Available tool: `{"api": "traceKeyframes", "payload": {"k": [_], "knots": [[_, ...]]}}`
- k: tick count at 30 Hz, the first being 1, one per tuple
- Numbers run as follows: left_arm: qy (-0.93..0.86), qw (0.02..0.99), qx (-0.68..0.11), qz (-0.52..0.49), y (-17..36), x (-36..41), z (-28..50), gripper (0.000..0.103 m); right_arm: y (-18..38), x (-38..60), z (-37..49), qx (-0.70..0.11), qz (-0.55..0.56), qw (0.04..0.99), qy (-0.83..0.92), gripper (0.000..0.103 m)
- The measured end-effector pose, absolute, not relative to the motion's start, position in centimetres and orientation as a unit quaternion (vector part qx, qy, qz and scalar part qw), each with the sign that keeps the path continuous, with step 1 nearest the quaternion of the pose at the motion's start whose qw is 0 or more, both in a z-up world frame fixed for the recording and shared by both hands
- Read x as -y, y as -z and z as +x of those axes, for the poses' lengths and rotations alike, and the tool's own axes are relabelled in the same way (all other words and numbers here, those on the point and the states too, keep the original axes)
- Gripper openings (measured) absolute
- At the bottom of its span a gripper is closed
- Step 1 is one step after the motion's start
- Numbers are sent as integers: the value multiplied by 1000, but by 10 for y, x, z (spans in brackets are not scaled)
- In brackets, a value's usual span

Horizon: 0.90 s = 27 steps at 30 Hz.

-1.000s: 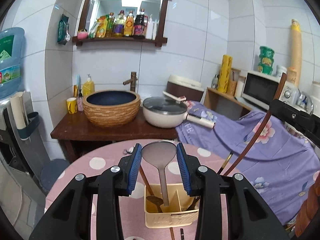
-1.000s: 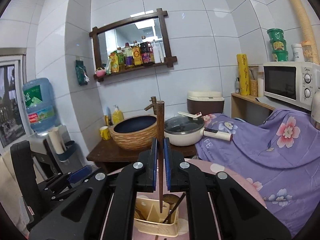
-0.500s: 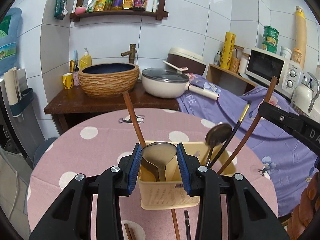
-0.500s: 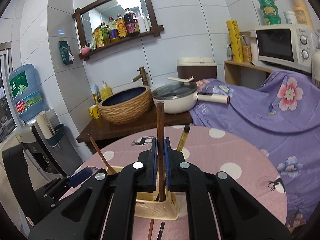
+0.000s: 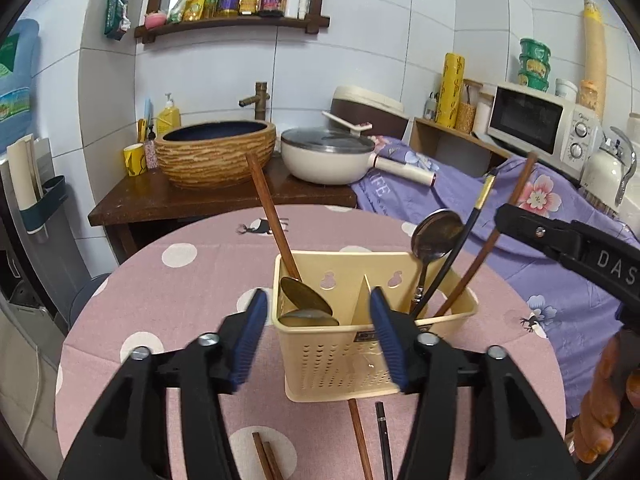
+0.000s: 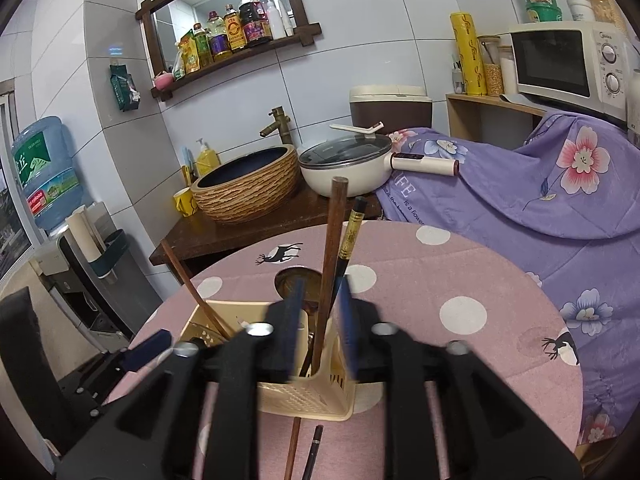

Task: Organize utensils
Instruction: 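Lower both utensils into the holder and open both tools, then move both tools back down to the remaining chopsticks on the table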

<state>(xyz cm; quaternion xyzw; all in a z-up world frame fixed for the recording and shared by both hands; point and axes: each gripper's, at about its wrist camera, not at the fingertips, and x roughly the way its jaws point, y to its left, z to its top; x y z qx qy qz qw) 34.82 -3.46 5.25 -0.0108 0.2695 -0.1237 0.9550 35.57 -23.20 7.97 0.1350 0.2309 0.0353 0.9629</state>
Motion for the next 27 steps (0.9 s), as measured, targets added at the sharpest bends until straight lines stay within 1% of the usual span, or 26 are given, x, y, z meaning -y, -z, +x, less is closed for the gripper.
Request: {"api": "traceKeyframes", "payload": {"k": [1, 4, 8, 12, 14, 16, 19, 21, 27], "knots": [[127, 957, -262, -13, -55, 32, 341, 60, -80, 233, 350, -223, 138, 965, -34, 60], [133, 958, -254, -16, -58, 21, 321, 66, -79, 233, 334, -220, 123, 967, -31, 60], [113, 955, -272, -14, -44, 1, 299, 66, -69, 230, 312, -242, 105, 964, -37, 60], [88, 942, -323, -2, -12, -17, 282, 66, -37, 217, 299, -310, 78, 946, -60, 60], [83, 932, -352, 1, 7, -21, 277, 63, -15, 210, 296, -349, 74, 932, -64, 60], [91, 921, -378, 4, 24, -22, 271, 53, 8, 204, 294, -382, 80, 918, -67, 60], [101, 911, -399, 20, 44, -17, 264, 45, 35, 195, 291, -416, 86, 903, -65, 60], [109, 905, -411, 14, 53, -17, 261, 43, 47, 190, 289, -429, 89, 896, -67, 60], [121, 894, -432, 6, 69, -17, 252, 43, 64, 183, 282, -446, 93, 888, -66, 60]]}}
